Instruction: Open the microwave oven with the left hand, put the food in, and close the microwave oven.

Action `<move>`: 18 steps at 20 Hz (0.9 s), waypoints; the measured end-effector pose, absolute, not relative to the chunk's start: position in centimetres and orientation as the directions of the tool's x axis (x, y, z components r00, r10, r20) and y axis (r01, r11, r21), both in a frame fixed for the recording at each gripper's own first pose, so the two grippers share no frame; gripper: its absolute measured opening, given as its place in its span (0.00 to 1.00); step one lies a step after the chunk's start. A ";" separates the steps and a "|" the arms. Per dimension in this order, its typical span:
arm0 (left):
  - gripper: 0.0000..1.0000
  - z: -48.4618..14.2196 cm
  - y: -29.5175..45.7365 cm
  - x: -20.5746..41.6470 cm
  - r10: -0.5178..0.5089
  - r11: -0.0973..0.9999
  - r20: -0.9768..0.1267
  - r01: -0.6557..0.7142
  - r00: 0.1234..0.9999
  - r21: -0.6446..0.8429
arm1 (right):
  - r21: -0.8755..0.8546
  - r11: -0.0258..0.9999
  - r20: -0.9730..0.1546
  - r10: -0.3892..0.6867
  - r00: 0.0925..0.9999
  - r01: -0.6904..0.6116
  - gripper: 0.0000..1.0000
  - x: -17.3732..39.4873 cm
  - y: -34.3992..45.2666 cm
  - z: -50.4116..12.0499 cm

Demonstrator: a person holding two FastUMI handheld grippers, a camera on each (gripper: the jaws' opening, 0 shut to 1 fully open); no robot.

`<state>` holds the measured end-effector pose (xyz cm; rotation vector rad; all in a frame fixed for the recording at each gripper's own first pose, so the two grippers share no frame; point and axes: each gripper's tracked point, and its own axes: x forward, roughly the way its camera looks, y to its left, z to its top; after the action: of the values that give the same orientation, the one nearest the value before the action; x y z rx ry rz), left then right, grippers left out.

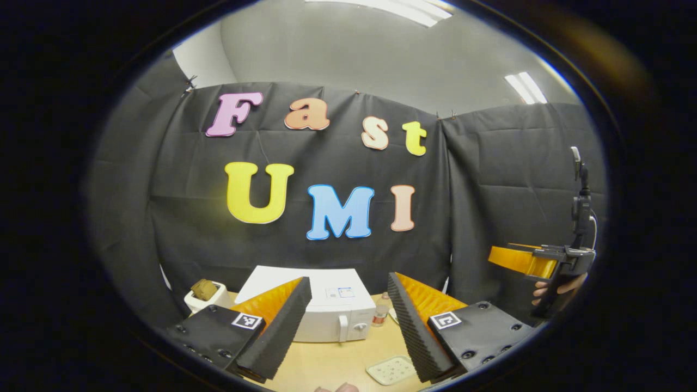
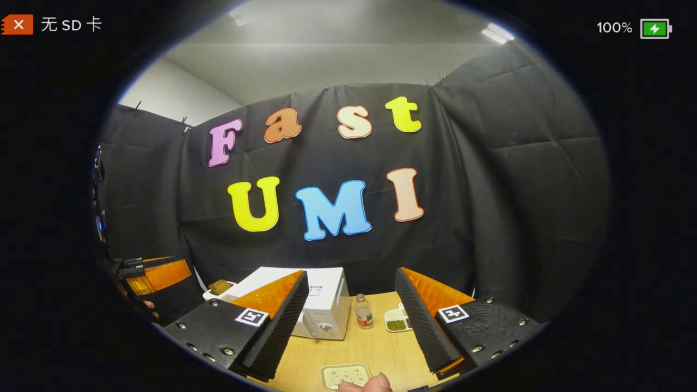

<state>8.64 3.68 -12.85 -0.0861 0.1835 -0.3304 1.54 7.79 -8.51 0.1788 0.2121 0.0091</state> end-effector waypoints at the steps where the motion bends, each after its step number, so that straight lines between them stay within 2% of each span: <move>1: 0.93 -12.8 3.5 8.6 -0.330 0.942 -0.166 0.315 0.929 -0.114 | 0.178 0.984 -0.208 0.026 0.978 0.011 0.98 1.5 7.7 -8.6; 18: 0.92 -13.4 5.8 7.4 -0.289 0.955 -0.179 0.269 0.940 -0.127 | 0.184 0.983 -0.194 0.047 0.980 -0.010 0.97 1.4 8.7 -8.4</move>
<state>7.38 5.77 -13.41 -0.1008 0.1980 -0.2855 1.36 8.71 -8.42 0.1837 0.1992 0.0290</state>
